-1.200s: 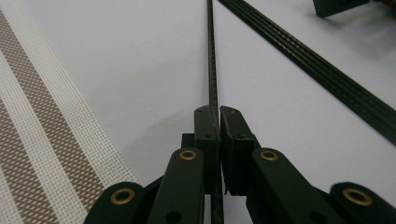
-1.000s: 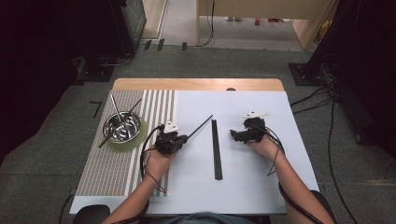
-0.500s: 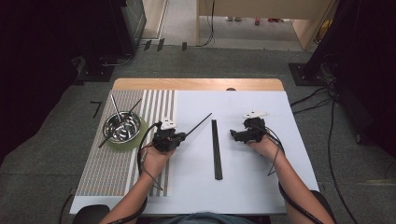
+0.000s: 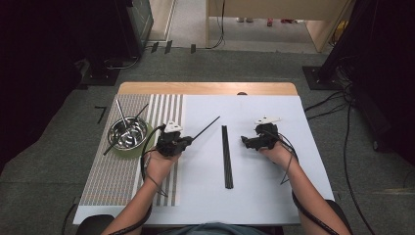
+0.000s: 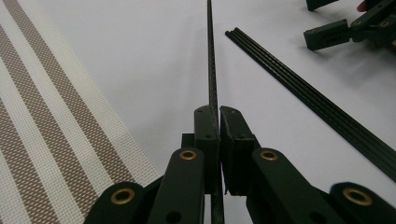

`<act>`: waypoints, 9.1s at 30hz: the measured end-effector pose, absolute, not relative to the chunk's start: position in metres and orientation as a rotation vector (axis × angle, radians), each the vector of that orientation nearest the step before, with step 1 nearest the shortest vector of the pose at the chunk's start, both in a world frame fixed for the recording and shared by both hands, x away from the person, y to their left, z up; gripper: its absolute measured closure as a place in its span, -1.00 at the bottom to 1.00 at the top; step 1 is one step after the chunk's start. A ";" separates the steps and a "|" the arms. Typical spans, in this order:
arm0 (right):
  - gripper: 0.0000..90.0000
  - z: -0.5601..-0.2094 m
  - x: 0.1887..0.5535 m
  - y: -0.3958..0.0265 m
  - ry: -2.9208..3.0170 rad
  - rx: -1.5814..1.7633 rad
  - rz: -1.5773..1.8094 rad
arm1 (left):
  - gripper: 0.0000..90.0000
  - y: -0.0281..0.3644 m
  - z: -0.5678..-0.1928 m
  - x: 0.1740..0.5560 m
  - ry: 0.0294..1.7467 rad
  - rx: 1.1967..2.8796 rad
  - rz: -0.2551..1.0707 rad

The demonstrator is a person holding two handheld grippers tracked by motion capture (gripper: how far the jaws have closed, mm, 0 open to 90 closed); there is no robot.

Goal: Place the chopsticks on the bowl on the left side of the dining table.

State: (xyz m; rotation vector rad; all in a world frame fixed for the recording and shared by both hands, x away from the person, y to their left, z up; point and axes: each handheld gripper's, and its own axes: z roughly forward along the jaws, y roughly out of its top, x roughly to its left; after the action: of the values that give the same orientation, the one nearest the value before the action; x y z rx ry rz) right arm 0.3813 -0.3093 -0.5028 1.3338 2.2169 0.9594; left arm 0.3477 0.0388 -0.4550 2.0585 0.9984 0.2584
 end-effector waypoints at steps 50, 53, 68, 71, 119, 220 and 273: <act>-0.84 -0.503 0.381 -0.309 2.216 1.336 0.960 | 0.95 0.093 -0.417 0.356 1.025 2.027 0.270; -0.84 -0.503 0.381 -0.309 2.217 1.332 0.961 | 0.95 0.097 -0.416 0.357 1.031 2.025 0.273; -0.84 -0.503 0.381 -0.309 2.216 1.336 0.960 | 0.95 0.117 -0.412 0.357 1.059 2.007 0.298; -0.84 -0.503 0.381 -0.309 2.216 1.336 0.960 | 0.95 0.120 -0.411 0.357 1.064 2.009 0.306; -0.84 -0.503 0.381 -0.309 2.216 1.336 0.960 | 0.95 0.188 -0.409 0.354 1.187 1.967 0.430; -0.84 -0.503 0.381 -0.309 2.216 1.336 0.960 | 0.32 0.239 -0.432 0.354 1.302 1.908 0.512; -0.84 -0.503 0.381 -0.309 2.215 1.336 0.960 | 0.79 0.227 -0.445 0.363 1.230 2.052 0.482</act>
State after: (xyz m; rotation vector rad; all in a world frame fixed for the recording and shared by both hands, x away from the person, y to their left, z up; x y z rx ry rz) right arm 0.3812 -0.3090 -0.5028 1.3360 2.2155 0.9602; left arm 0.3627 0.2265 -0.4450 2.0517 1.2303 0.4815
